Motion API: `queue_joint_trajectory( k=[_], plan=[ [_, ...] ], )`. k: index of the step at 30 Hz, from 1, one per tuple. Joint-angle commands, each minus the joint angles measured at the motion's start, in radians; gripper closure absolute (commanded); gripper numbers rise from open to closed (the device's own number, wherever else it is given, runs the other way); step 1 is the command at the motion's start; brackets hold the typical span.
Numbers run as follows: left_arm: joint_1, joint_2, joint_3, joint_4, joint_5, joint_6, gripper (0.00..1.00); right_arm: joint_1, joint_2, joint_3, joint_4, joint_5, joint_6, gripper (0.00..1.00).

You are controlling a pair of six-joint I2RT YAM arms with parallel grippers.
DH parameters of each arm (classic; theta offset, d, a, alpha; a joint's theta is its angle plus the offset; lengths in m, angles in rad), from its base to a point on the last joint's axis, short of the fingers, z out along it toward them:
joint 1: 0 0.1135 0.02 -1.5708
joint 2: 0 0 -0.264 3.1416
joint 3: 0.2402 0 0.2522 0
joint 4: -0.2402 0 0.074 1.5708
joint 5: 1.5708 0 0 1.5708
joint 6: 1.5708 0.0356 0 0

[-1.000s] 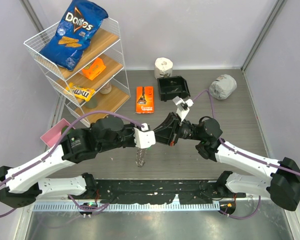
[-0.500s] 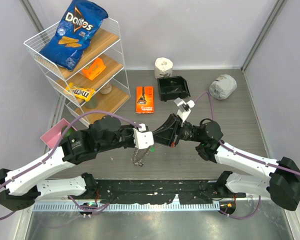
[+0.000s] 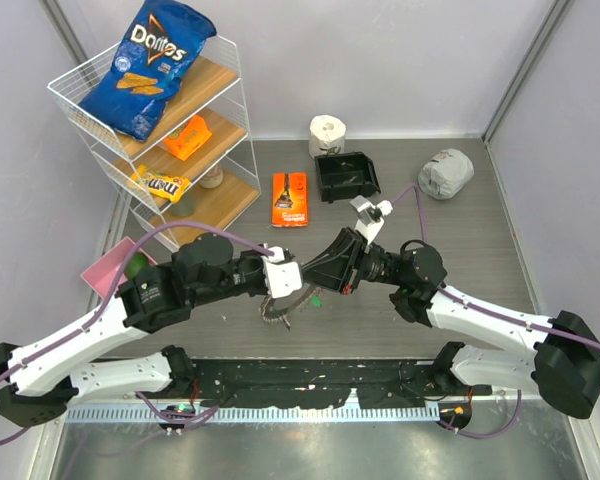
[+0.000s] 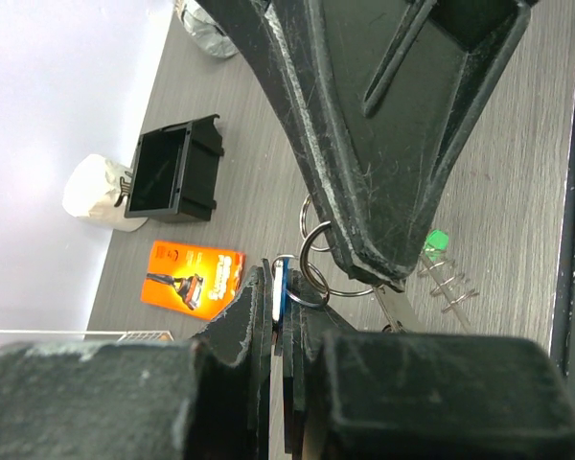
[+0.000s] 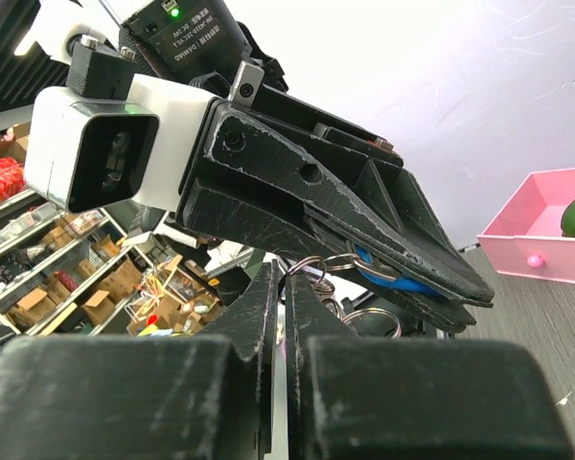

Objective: Remove the keys from the keyring
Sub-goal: Remove the key from the keyring.

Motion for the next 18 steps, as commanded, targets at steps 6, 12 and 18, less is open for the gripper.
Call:
queue_joint_trajectory(
  k=[6, 12, 18],
  plan=[
    [0.05, -0.045, -0.047, 0.388, -0.101, -0.055, 1.0, 0.071, 0.002, -0.027, 0.098, -0.15, 0.088, 0.95],
    [0.065, -0.075, -0.092, 0.476, -0.115, -0.078, 1.0, 0.072, 0.016, -0.038, 0.142, -0.144, 0.122, 0.95],
    [0.079, -0.072, -0.124, 0.569, -0.106, -0.101, 1.0, 0.088, 0.049, -0.049, 0.21, -0.133, 0.16, 0.95]
  ],
)
